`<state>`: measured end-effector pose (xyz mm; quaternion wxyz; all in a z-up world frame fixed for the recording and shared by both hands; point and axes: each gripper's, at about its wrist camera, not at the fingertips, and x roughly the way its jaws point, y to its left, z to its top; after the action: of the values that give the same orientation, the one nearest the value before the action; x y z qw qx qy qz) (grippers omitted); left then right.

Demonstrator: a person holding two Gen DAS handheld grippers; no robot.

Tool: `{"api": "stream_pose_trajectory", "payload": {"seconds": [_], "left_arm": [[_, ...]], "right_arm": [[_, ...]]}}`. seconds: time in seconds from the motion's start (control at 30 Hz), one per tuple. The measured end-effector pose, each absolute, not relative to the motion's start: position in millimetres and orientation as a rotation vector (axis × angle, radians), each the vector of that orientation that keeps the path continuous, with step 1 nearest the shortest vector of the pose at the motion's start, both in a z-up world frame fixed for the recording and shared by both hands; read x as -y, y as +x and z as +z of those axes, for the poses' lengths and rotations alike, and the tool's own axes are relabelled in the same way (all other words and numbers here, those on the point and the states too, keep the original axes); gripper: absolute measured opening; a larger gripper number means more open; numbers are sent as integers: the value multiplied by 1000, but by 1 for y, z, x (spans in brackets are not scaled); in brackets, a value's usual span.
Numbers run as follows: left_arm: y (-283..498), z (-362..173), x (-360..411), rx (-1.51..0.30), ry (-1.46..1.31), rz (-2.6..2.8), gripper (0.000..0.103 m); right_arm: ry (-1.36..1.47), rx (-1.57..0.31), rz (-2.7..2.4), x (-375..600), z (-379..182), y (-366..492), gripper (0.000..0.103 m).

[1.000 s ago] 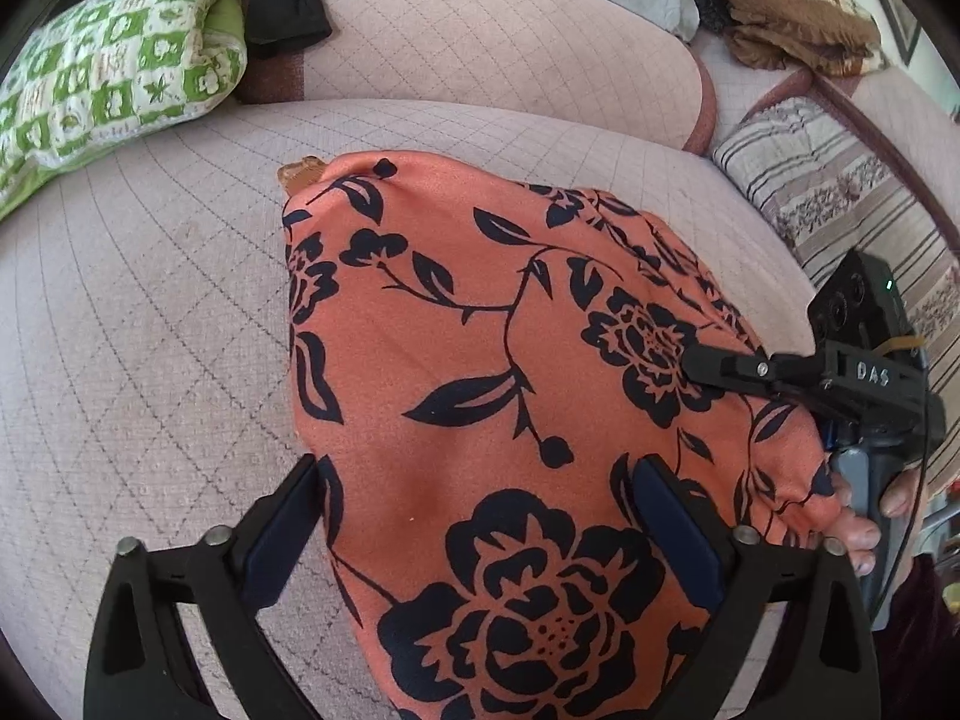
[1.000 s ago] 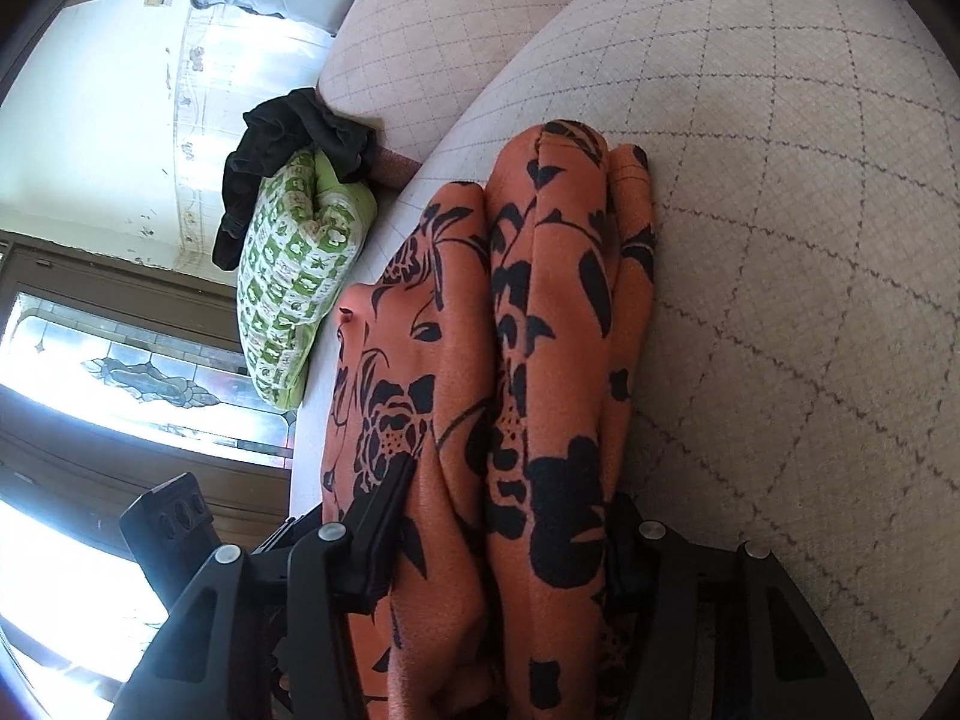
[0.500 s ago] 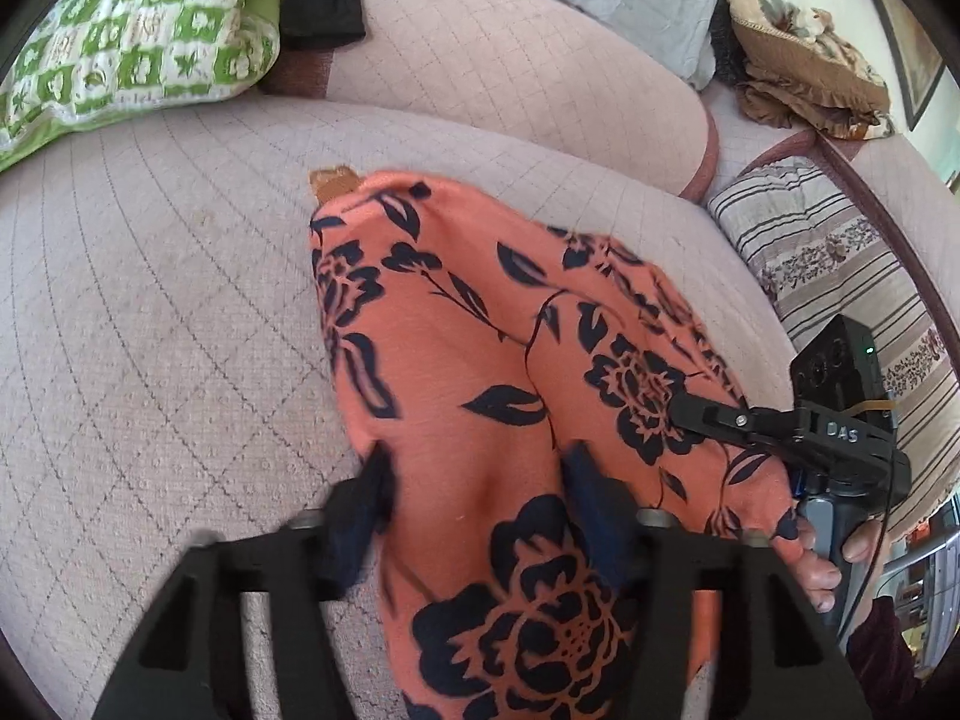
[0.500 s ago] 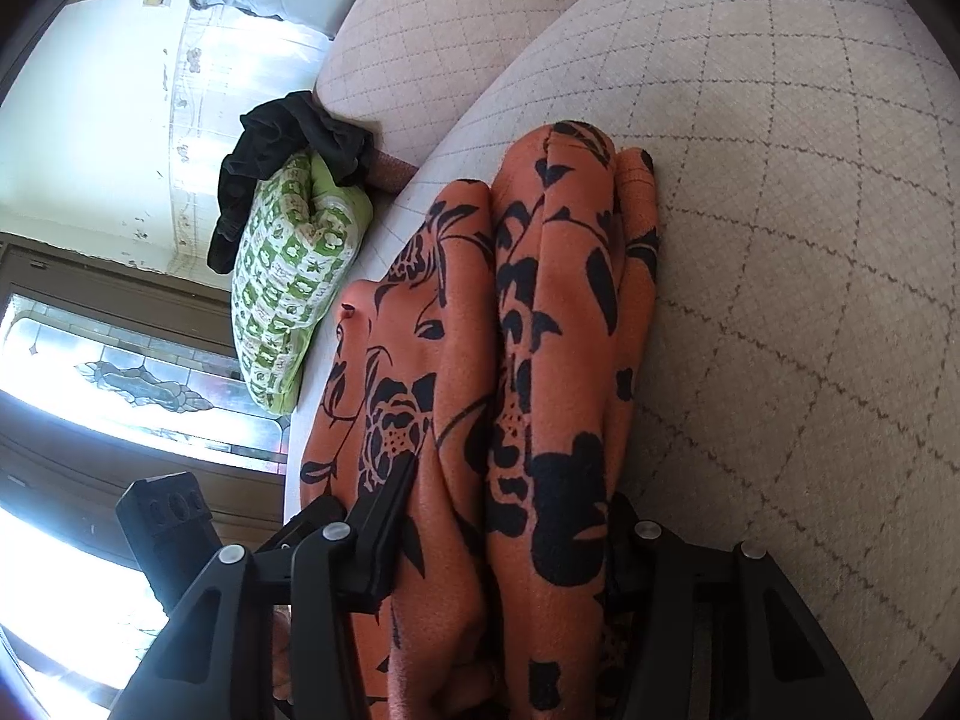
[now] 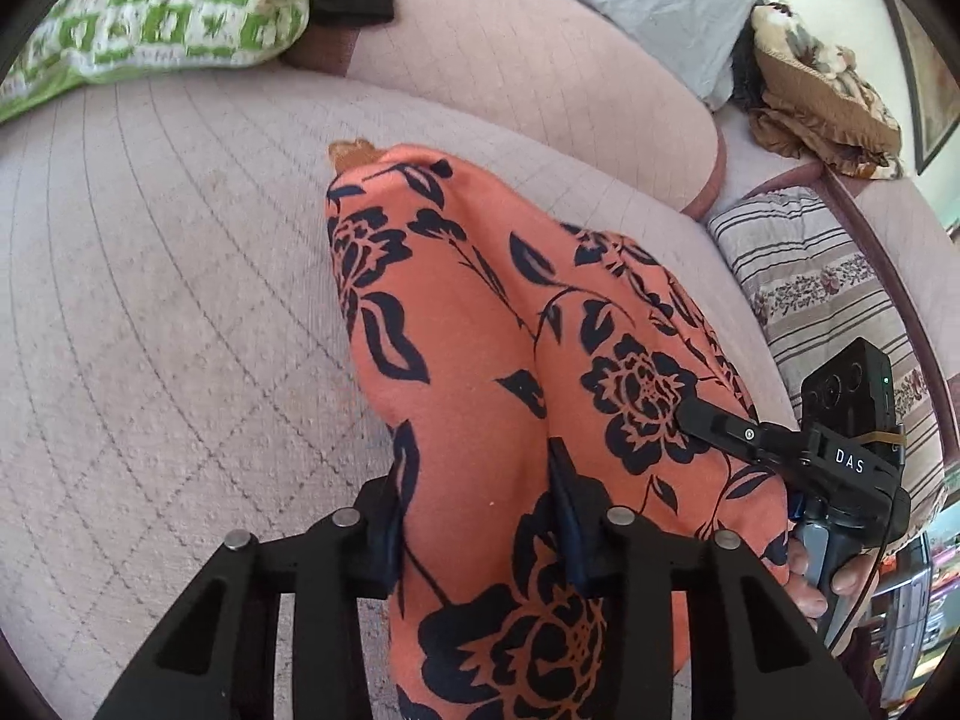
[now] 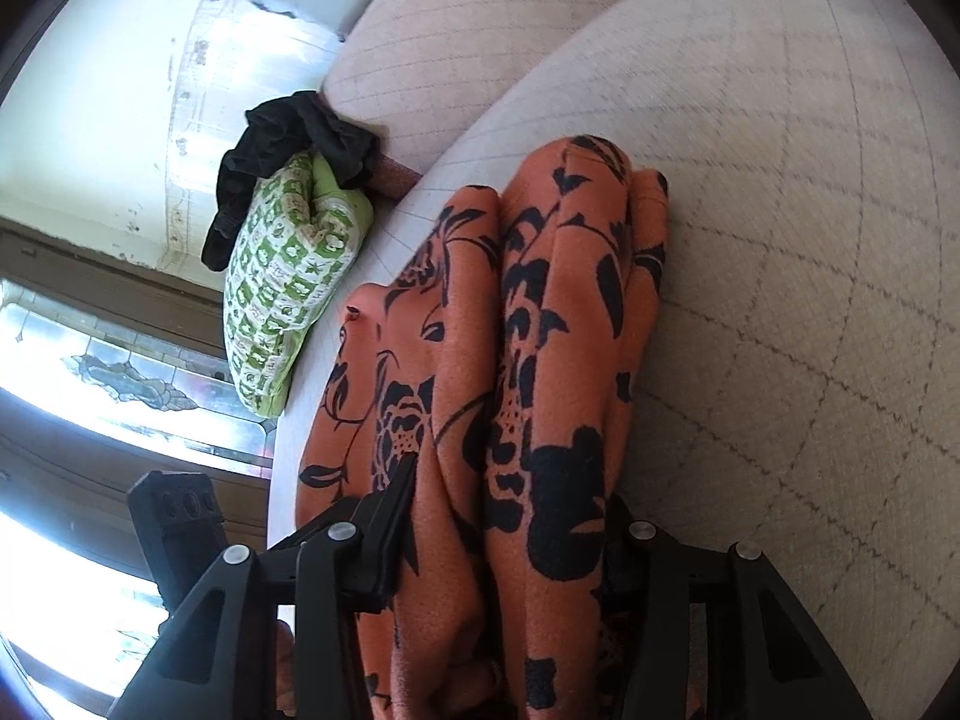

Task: Fold small clothes

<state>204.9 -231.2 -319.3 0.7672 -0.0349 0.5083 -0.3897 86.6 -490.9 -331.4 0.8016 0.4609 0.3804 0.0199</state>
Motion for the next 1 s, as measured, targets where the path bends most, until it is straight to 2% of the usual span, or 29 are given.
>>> {"api": "stream_pose_trajectory", "payload": {"seconds": [0.37, 1.0], "left_arm": [[205, -287, 166, -1014, -122, -810, 41], [208, -292, 121, -1036, -110, -738, 41]], "right_arm": [[935, -753, 131, 448, -288, 96, 47], [934, -822, 159, 394, -284, 112, 46]]}}
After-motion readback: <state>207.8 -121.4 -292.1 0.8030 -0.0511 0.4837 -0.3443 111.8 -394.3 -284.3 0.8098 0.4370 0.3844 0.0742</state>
